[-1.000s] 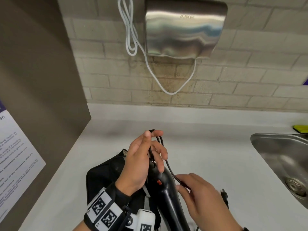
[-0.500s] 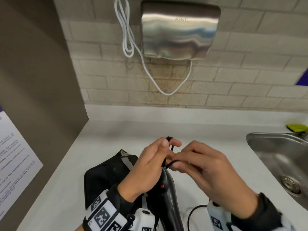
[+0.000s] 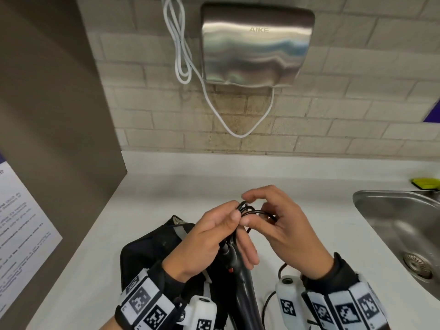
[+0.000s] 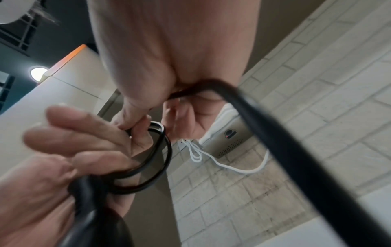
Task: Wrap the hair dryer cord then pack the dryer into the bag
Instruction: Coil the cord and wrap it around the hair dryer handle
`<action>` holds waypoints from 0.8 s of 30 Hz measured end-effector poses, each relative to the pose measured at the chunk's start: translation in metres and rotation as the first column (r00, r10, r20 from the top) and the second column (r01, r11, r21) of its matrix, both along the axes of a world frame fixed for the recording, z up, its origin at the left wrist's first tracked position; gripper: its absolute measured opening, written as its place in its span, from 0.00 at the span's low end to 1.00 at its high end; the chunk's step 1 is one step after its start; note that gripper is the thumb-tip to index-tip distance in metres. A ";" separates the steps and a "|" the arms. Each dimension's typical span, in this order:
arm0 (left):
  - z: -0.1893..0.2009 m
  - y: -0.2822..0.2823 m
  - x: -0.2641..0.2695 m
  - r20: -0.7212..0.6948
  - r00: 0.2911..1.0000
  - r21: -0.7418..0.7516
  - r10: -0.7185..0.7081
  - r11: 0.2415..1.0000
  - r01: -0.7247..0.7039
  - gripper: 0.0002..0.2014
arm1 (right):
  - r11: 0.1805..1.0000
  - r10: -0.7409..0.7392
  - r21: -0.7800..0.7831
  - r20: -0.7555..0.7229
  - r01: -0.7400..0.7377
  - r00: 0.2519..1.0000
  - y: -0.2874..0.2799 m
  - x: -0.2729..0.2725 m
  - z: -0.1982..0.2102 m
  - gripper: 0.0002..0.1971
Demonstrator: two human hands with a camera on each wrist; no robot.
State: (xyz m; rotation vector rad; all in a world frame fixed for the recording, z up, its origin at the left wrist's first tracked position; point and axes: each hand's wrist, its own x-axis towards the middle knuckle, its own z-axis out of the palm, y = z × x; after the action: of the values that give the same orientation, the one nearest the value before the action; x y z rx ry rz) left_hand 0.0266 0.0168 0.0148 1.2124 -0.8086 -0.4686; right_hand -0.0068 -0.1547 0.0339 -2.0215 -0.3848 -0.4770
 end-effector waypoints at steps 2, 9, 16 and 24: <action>-0.002 0.000 0.002 -0.034 0.999 -0.008 -0.002 1.000 0.002 0.27 | 0.995 0.097 0.021 -0.098 -0.095 0.990 0.000 0.002 0.000 0.11; -0.003 -0.002 0.004 0.009 0.999 -0.009 0.032 0.999 -0.032 0.23 | 0.962 0.263 0.125 -0.201 -0.242 0.943 0.003 0.000 0.000 0.14; -0.007 -0.005 0.002 -0.036 0.999 -0.050 0.012 0.999 -0.014 0.19 | 0.957 0.246 0.208 -0.205 -0.203 0.947 0.008 0.002 0.005 0.14; -0.011 0.000 0.002 -0.084 0.993 -0.099 0.079 0.991 -0.087 0.20 | 0.918 0.019 0.391 -0.217 0.069 0.976 0.000 -0.004 -0.021 0.10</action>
State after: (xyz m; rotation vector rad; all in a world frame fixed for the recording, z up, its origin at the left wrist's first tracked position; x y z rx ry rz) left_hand 0.0282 0.0165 0.0040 1.1209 -0.7025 -0.4000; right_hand -0.0108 -0.1549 0.0125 -1.6604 -0.1136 -0.3150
